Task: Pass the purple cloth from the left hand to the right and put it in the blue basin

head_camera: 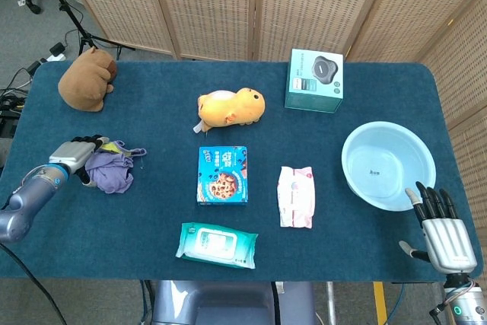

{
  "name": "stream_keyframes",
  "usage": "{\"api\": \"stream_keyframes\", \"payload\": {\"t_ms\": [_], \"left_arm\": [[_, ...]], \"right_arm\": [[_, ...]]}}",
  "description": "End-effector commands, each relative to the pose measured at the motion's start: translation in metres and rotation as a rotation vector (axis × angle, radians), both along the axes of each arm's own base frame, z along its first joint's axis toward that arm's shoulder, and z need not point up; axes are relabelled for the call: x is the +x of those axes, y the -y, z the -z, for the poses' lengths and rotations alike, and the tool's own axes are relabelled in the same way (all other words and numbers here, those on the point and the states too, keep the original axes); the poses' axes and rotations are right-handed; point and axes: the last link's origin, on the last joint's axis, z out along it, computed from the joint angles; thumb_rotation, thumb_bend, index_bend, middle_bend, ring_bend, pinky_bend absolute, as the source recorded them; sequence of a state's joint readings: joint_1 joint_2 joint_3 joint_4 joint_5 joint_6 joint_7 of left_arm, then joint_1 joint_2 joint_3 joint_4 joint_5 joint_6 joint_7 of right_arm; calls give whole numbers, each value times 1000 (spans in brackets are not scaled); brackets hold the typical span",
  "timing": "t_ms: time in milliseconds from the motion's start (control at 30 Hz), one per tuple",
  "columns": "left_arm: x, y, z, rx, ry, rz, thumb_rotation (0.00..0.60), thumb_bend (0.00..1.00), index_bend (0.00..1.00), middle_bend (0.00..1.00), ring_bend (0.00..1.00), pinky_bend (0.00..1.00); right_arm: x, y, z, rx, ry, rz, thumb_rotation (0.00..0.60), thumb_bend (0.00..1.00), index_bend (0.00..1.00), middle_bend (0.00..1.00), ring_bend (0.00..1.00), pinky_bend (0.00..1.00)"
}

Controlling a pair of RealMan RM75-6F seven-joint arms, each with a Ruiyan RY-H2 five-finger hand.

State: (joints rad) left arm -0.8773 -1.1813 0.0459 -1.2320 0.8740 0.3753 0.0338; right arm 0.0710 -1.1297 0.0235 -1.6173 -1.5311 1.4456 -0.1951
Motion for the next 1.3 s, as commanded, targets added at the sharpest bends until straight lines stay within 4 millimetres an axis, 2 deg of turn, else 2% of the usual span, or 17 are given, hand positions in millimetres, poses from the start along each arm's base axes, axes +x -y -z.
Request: {"api": "stream_keyframes", "payload": {"t_ms": [33,333,767,900,1033,1300], "left_arm": [[4,-1,8,-7,3,8,600,142,0,0,0,0],[8,4,26,-25,3,13,600,145,0,0,0,0],[-3,12,40,-5,-63,16,600,187,17,0,0,6],[-4,12,42,45,-92,40,600,239,182,0,3,83],[-4,11,44,101,-127,73,600,292,301,20,79,164],[-4,13,56,195,-181,101,600,401,550,216,269,334]], "right_arm": [[0,0,0,1,0,1,600,0,0,0,0,0],[0,-1,-1,-4,6,-4,600,0,0,0,0,0],[1,-2,-2,-5,13,-12,600,0,0,0,0,0],[2,-2,-3,-3,16,-12,600,0,0,0,0,0],[2,-3,-3,-3,19,-14,600,0,0,0,0,0],[3,-3,-4,-3,23,-14,600,0,0,0,0,0]]}}
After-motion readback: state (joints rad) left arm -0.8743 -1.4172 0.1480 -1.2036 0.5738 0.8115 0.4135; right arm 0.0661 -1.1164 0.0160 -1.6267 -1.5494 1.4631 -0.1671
